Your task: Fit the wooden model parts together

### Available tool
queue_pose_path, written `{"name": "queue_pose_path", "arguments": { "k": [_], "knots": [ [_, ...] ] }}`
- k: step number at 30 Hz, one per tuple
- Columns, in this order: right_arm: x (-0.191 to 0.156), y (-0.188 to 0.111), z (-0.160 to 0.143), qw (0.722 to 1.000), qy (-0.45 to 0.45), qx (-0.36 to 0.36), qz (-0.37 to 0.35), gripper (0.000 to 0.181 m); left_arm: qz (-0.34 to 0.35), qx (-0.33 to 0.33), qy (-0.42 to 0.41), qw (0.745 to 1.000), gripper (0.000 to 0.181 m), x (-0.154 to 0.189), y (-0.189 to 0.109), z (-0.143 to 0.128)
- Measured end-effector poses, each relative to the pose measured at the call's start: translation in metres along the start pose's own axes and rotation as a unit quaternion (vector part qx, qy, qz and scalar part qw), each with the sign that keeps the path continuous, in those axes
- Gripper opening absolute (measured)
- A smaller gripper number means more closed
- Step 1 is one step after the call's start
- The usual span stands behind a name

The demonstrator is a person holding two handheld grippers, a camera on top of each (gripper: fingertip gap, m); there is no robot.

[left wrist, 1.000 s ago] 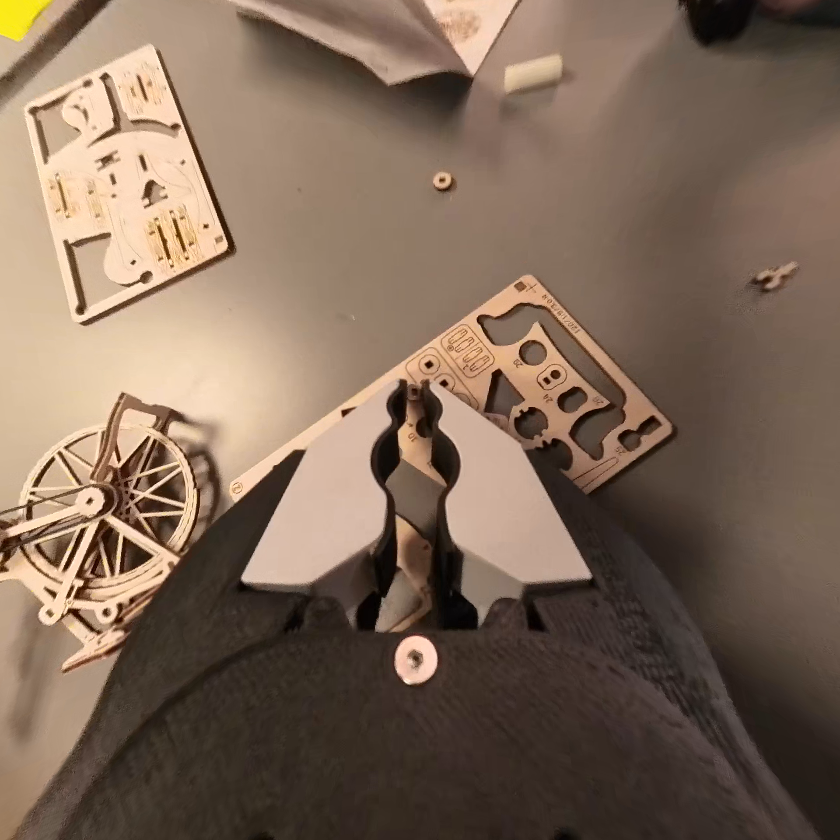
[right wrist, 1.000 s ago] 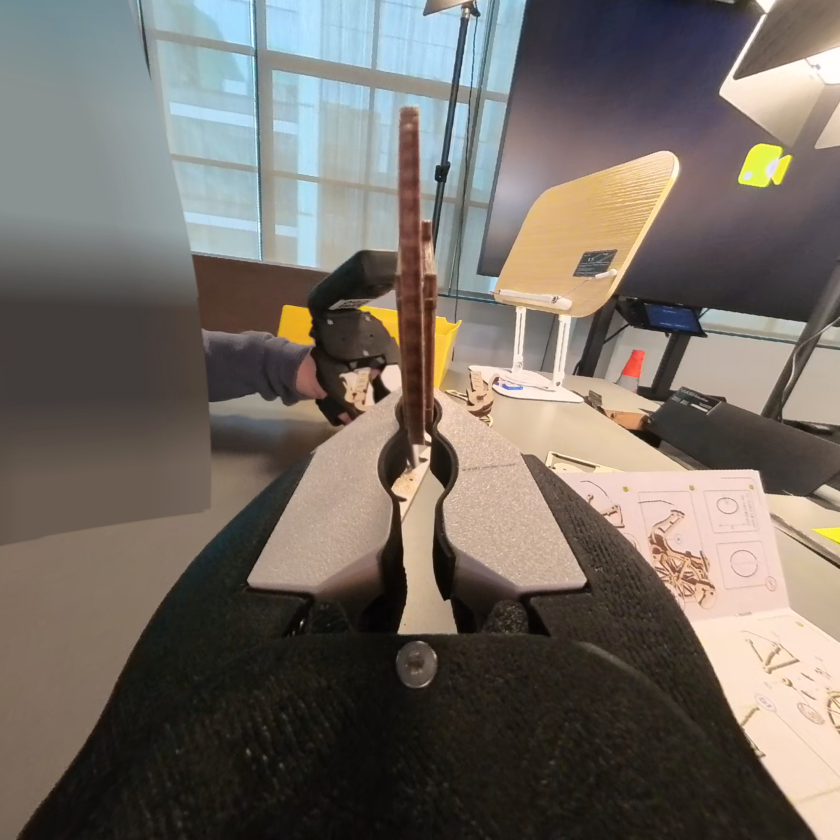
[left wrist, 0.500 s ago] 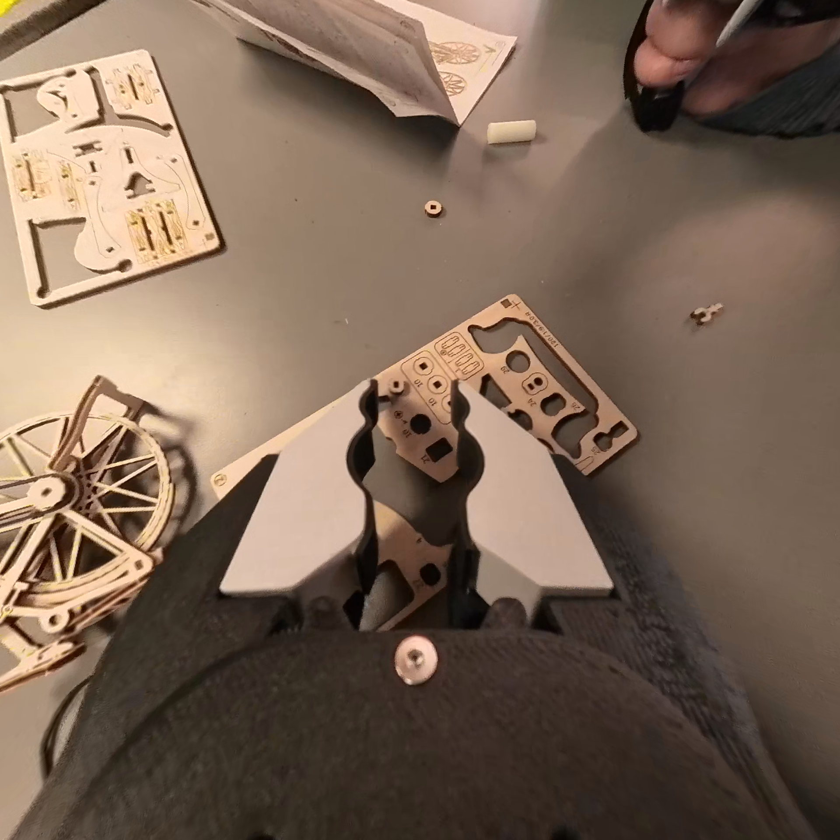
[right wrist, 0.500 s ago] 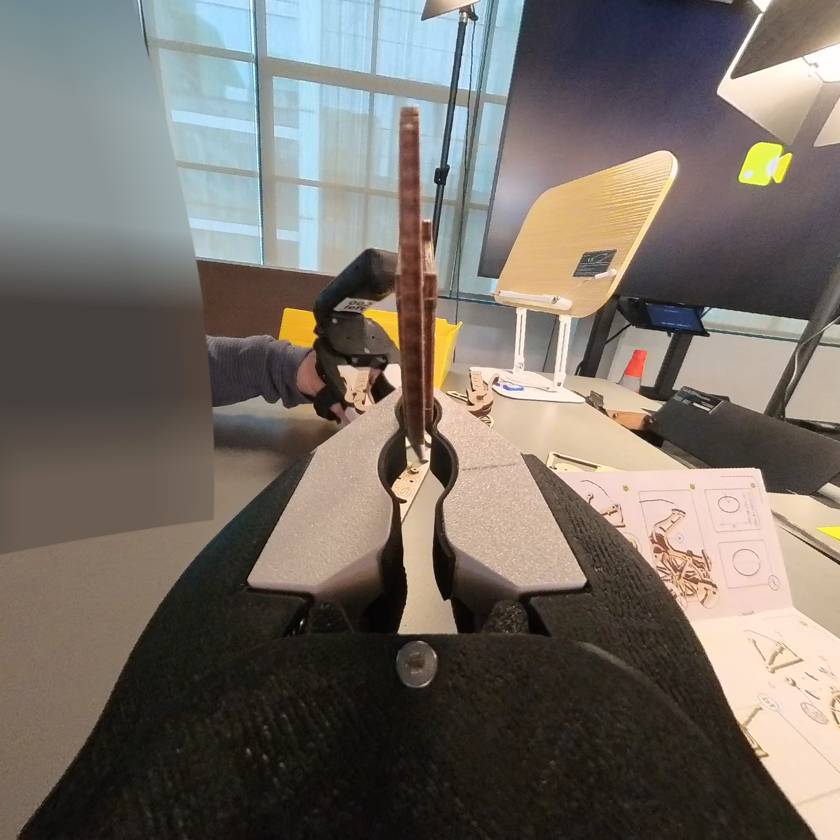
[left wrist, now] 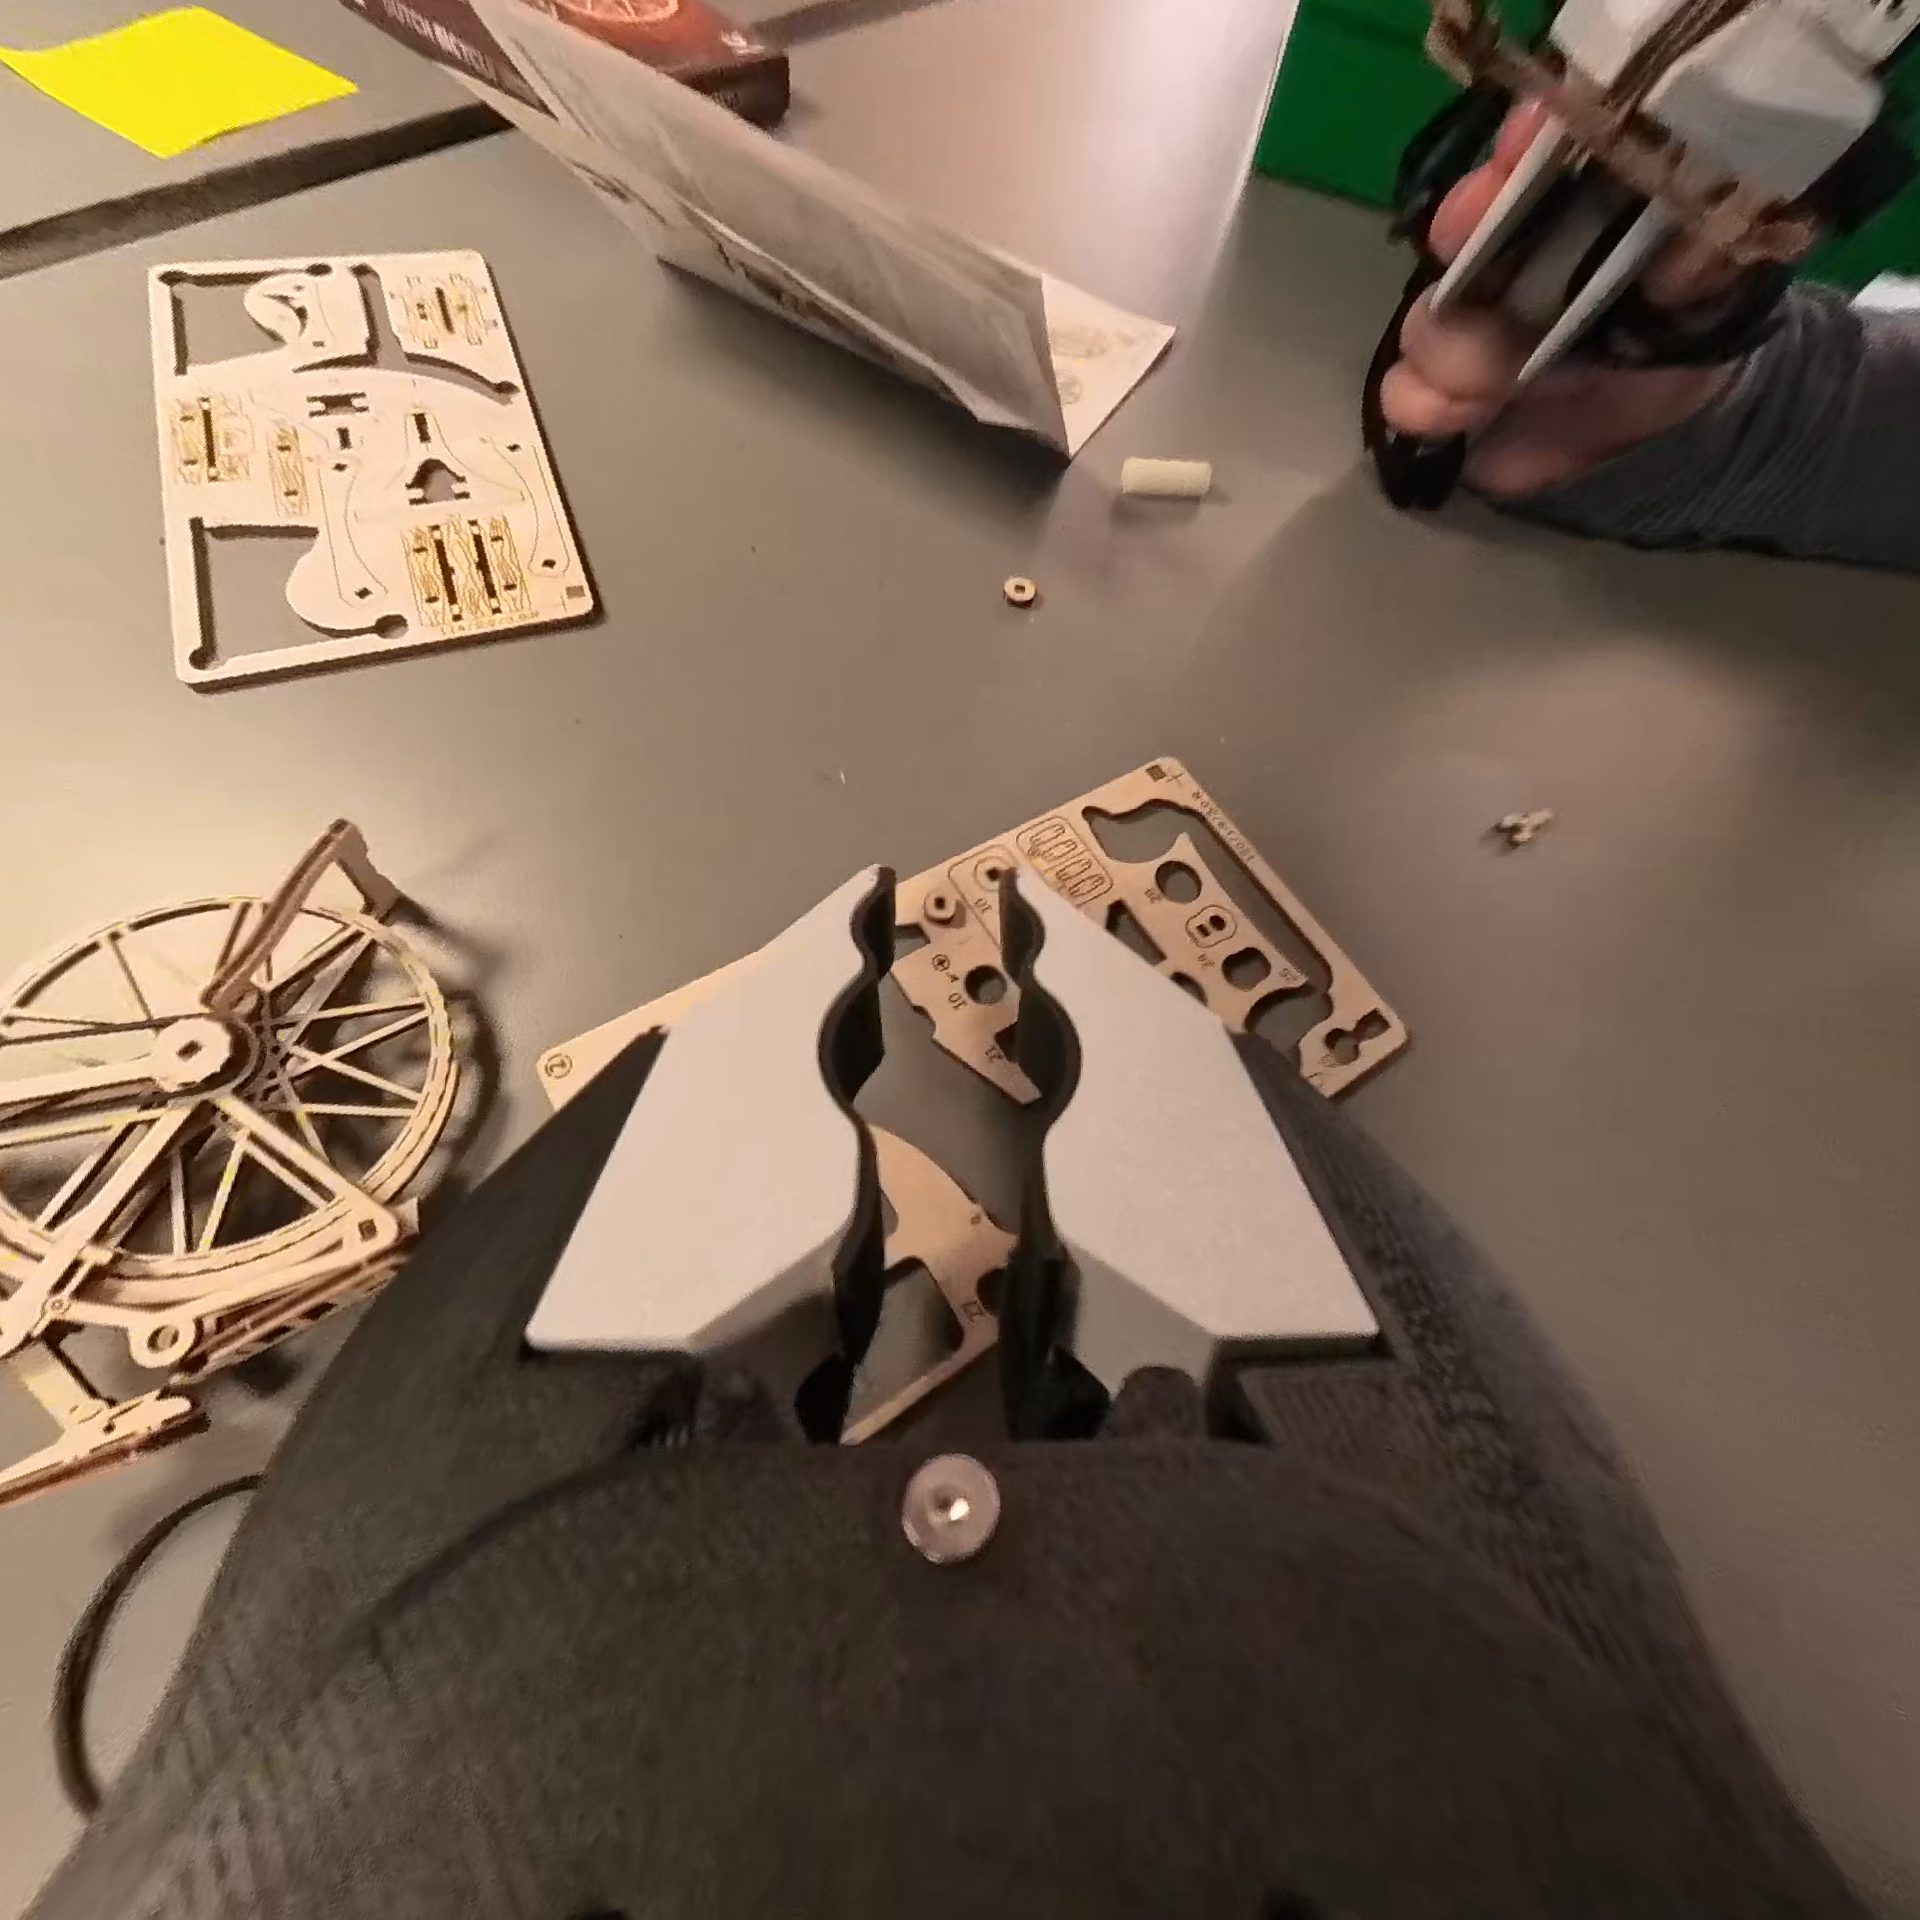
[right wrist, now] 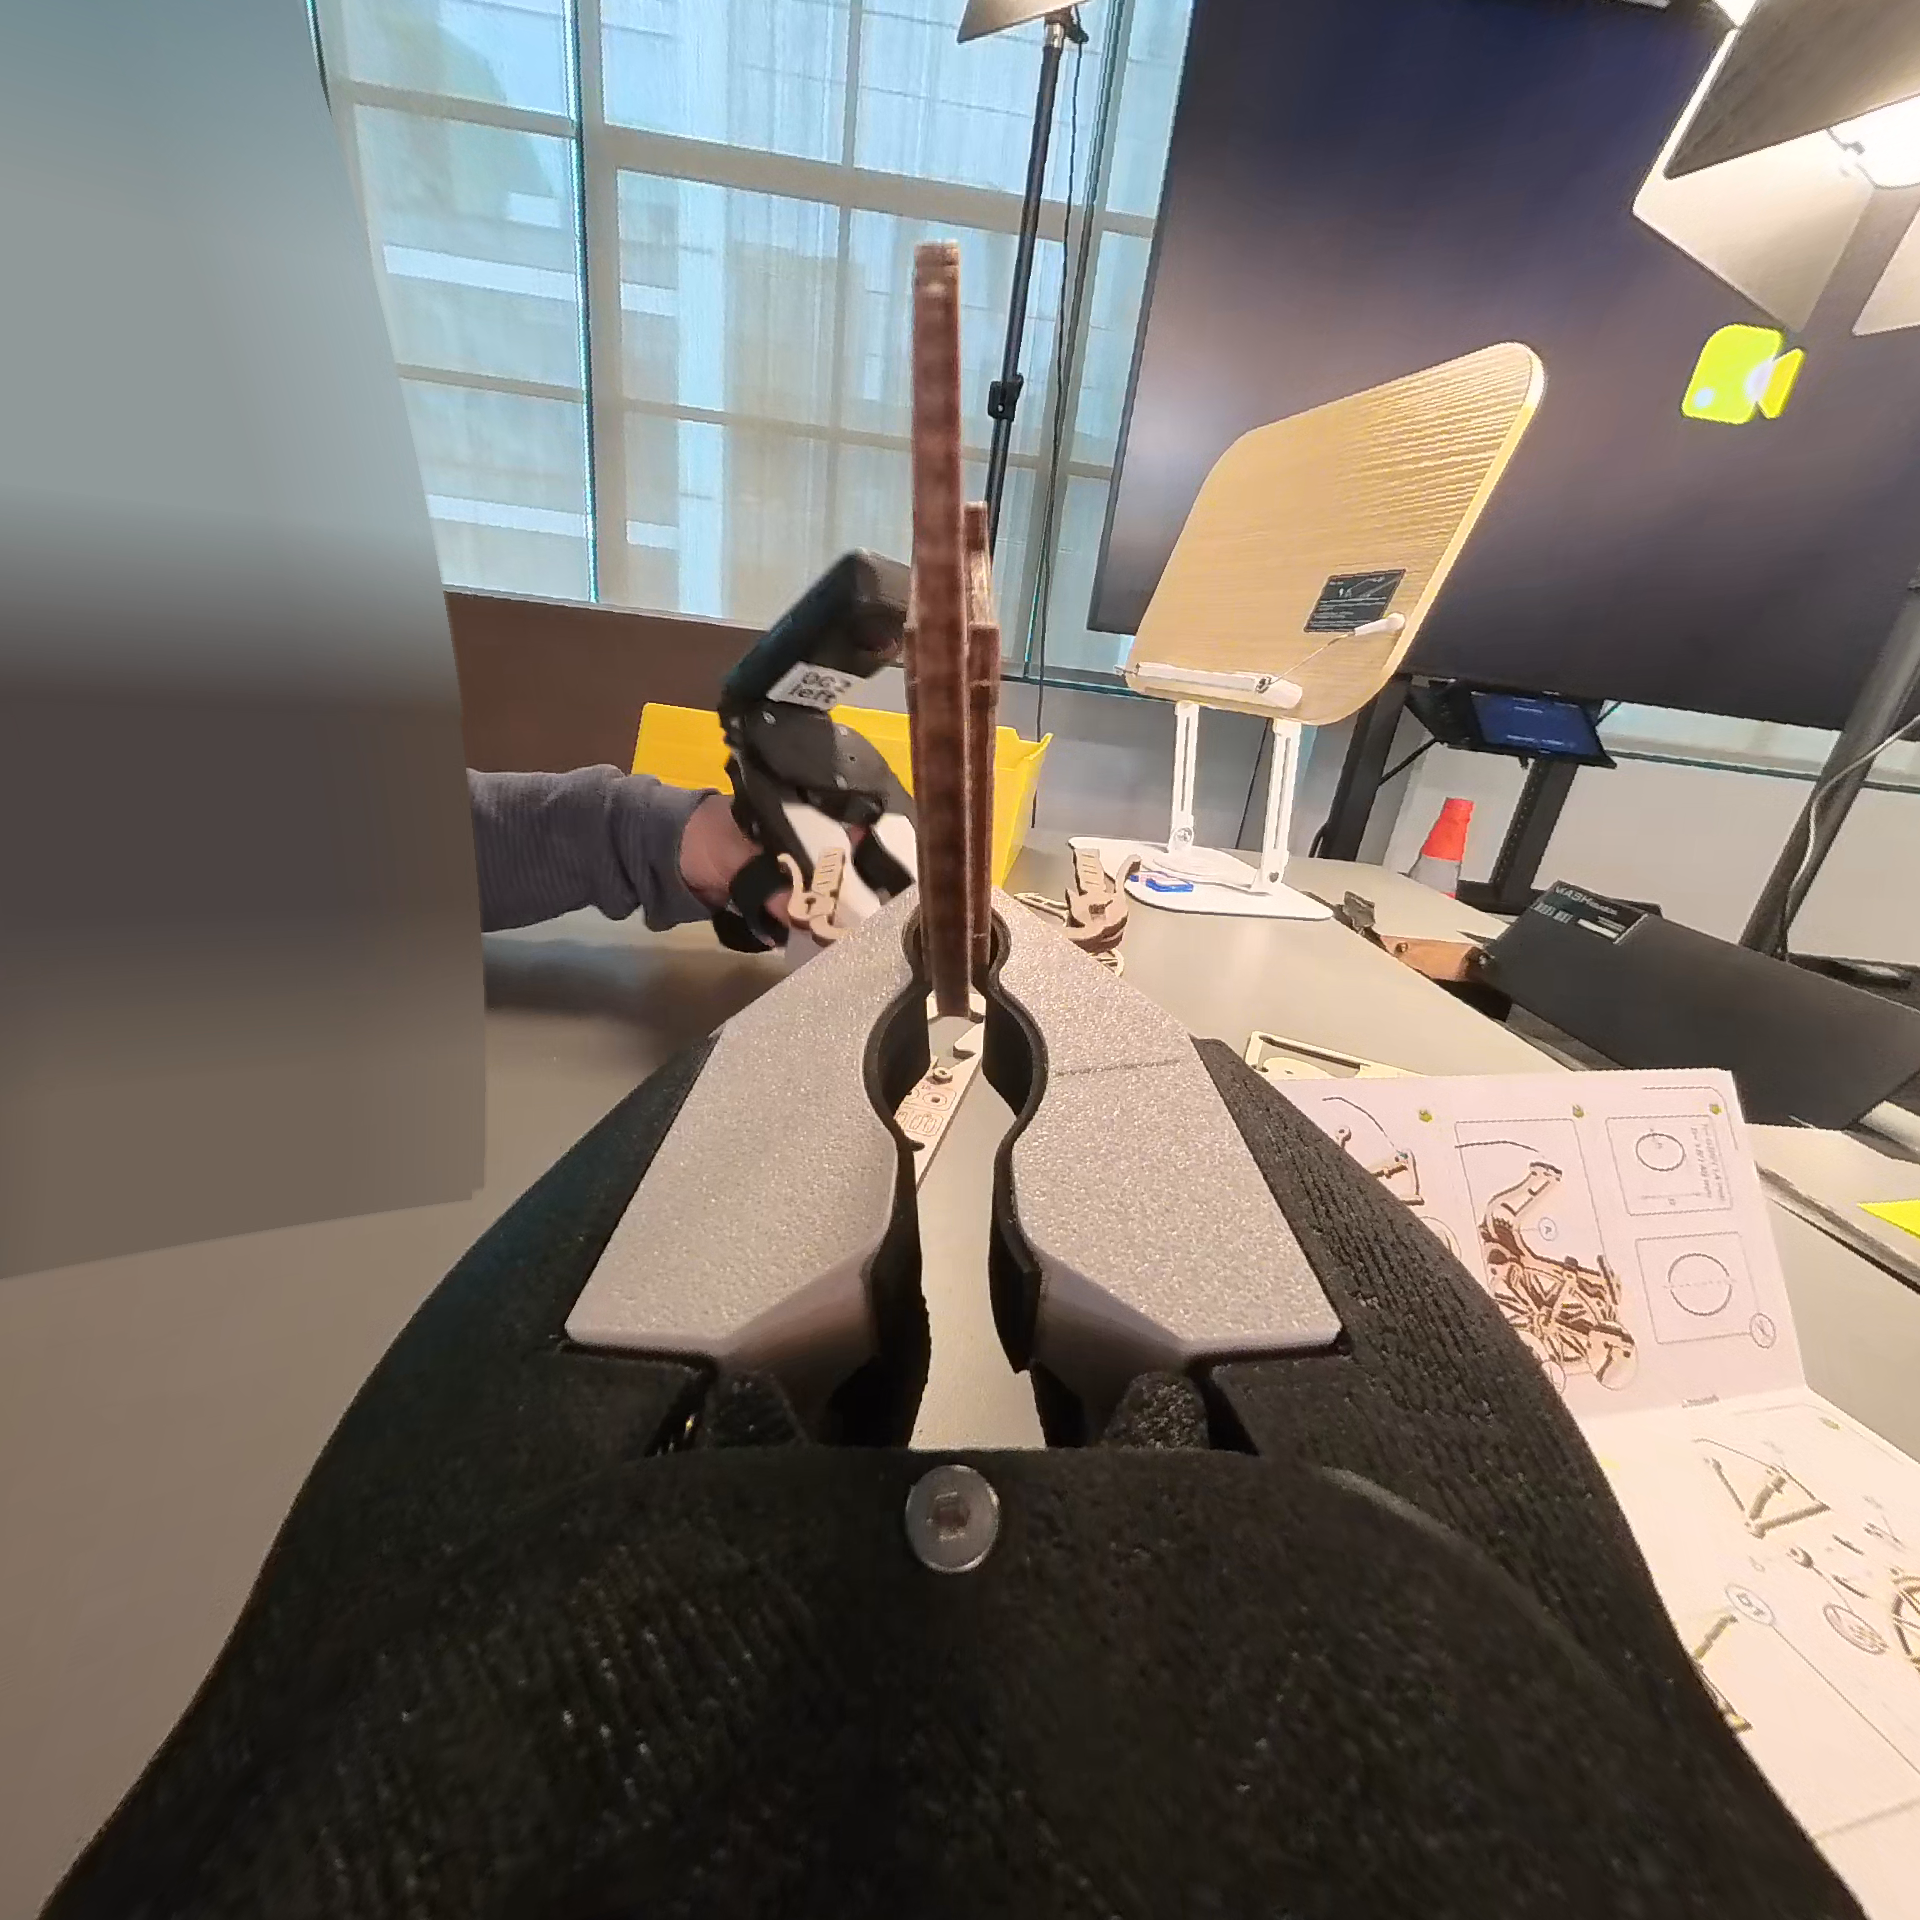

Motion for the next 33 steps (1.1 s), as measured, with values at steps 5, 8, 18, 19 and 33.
{"name": "queue_pose_path", "arguments": {
  "k": [5,8,18,19,33],
  "knots": [
    [0.000,0.001,0.000,1.000,0.001,0.001,0.001,0.000,-0.004,-0.046,0.026,0.999,0.018,-0.001,0.012,-0.009],
    [0.001,0.000,0.001,1.000,0.003,0.002,0.002,0.000,-0.015,-0.039,0.018,0.999,0.016,0.000,0.014,-0.010],
    [0.000,0.000,0.001,1.000,0.007,0.004,0.006,0.000,-0.021,-0.066,0.039,0.997,0.007,-0.001,0.020,-0.013],
    [0.000,0.000,0.001,1.000,0.008,0.004,0.006,0.000,-0.021,-0.066,0.042,0.997,0.005,-0.001,0.021,-0.013],
    [-0.022,-0.003,0.018,0.968,0.167,0.056,0.178,0.001,-0.037,-0.032,0.137,0.989,0.005,0.098,0.024,0.078]
  ]
}}
Point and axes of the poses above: each gripper's, where its closed fingertips meet, y out along the fingers, z out of its top, x = y × z across the jaws, the point moved 4 cm from there along -y, back along the fingers, and after that the axes turned 10 degrees about y, right-handed, at the moved point
